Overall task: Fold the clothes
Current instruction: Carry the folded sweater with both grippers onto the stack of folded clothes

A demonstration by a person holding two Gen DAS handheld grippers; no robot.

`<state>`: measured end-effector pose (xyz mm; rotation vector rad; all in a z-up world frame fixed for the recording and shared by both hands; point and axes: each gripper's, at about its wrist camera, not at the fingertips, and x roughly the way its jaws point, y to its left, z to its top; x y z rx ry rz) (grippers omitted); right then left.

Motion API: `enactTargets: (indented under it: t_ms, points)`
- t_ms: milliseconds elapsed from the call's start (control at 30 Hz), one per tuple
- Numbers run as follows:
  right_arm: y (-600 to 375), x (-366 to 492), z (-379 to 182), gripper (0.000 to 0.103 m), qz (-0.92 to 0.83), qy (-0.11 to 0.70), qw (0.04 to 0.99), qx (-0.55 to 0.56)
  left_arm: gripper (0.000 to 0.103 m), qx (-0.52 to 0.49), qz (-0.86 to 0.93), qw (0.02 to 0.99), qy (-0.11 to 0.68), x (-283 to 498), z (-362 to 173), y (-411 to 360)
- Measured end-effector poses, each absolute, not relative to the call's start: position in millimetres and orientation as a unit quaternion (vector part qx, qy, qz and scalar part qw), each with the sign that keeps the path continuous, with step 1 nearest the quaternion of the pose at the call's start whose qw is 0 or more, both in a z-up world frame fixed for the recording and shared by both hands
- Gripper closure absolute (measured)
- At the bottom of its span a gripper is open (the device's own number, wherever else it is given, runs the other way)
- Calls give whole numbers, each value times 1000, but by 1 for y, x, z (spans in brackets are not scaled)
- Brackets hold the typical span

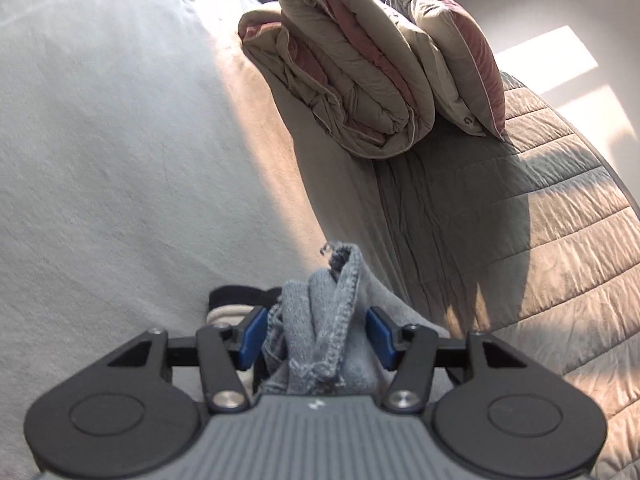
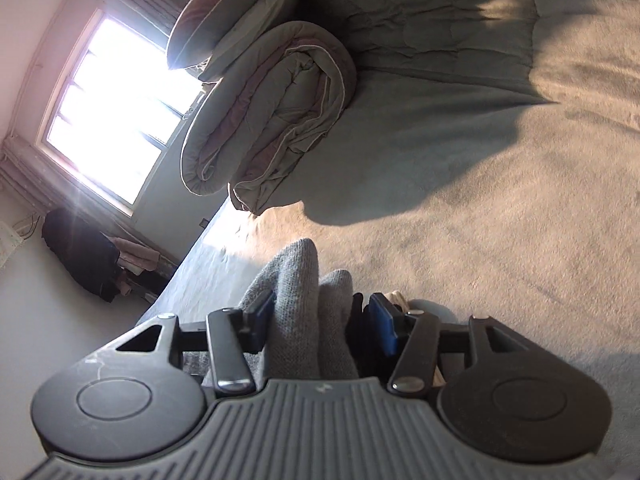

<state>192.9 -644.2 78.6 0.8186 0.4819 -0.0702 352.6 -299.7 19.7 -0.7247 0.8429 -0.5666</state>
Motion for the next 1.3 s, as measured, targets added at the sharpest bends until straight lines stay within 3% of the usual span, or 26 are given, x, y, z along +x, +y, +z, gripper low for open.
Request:
enactTargets:
  t_ms: [167, 233, 333, 533, 733, 1000, 1067, 1300]
  points:
    - [-623, 182, 125, 52, -50, 161, 949, 267, 51, -301, -255, 875, 281, 333, 58, -291]
    - [-608, 188, 132, 67, -40, 150, 963, 222, 70, -277, -269, 888, 250, 324, 67, -300]
    - [-586, 203, 125, 78, -33, 161, 974, 156, 88, -223, -285, 901, 238, 317, 66, -325]
    - [-576, 219, 81, 87, -55, 202, 973, 96, 96, -159, -251, 921, 253, 326, 26, -352]
    - [-583, 220, 45, 91, -79, 217, 968, 101, 97, -118, -251, 937, 213, 311, 6, -364]
    - [-579, 207, 66, 88, -86, 198, 969, 116, 96, -87, -242, 944, 206, 304, 28, -362]
    - [-580, 197, 80, 79, -82, 186, 970, 134, 89, -99, -235, 945, 206, 299, 38, -353]
    - [-574, 161, 116, 78, -83, 196, 968, 130, 68, -91, -234, 937, 242, 276, 64, -326]
